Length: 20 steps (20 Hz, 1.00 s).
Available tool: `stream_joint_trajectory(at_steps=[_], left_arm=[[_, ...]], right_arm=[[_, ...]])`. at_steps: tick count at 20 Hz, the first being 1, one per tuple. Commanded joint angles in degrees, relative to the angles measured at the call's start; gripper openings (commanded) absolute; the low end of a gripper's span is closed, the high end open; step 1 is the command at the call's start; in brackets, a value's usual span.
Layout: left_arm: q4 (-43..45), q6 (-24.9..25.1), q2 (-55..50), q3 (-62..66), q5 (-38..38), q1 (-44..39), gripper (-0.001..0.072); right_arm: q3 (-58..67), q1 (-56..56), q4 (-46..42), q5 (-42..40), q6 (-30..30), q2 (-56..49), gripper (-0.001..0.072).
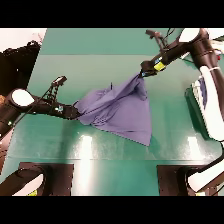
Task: Fold the shirts.
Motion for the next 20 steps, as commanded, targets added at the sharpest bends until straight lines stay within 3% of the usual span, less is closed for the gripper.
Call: stream_joint_trajectory(at_steps=[1,2,3,7,9,12,14,18,20], left_arm=[[-0.09,1.55,-0.31,-3.30,3.93,0.02,0.0302],[-0.17,1.53,-0.31,-3.30,2.75,0.02,0.0457],[-0.35,1.53,-0.26,-3.28,1.55,0.02,0.0425],[3.10,1.51,-0.13,5.33,-2.58,0.02,0.0424],[8.59,0.63,-0.20,12.90,0.09,0.02,0.0424],[19.61,-6.36,-1.27,19.02,8.02,0.09,0.0423],[21.81,-7.58,-5.88,21.03,8.15,0.46,0.0423],[15.28,-7.39,-19.65,21.79,5.29,6.23,0.0424],[7.43,-1.97,-25.31,21.79,1.92,9.35,0.0424]], right_arm=[[0.13,1.05,-0.44,-0.42,0.13,-2.80,0.0015],[0.13,0.98,-0.50,-0.44,0.13,-2.71,0.0015],[0.13,0.76,-0.42,-0.28,0.13,-2.67,0.0015],[0.13,0.63,-0.44,0.59,0.13,-1.88,0.0015],[0.13,0.63,-0.46,0.59,0.11,-0.87,0.0015],[0.13,0.63,-0.48,0.46,0.09,0.96,0.0015],[0.13,0.66,-0.46,0.22,0.09,1.77,0.0015],[0.13,0.70,-0.44,1.57,0.09,2.03,0.0015],[0.13,0.72,-0.44,1.68,0.09,2.03,0.0015]])
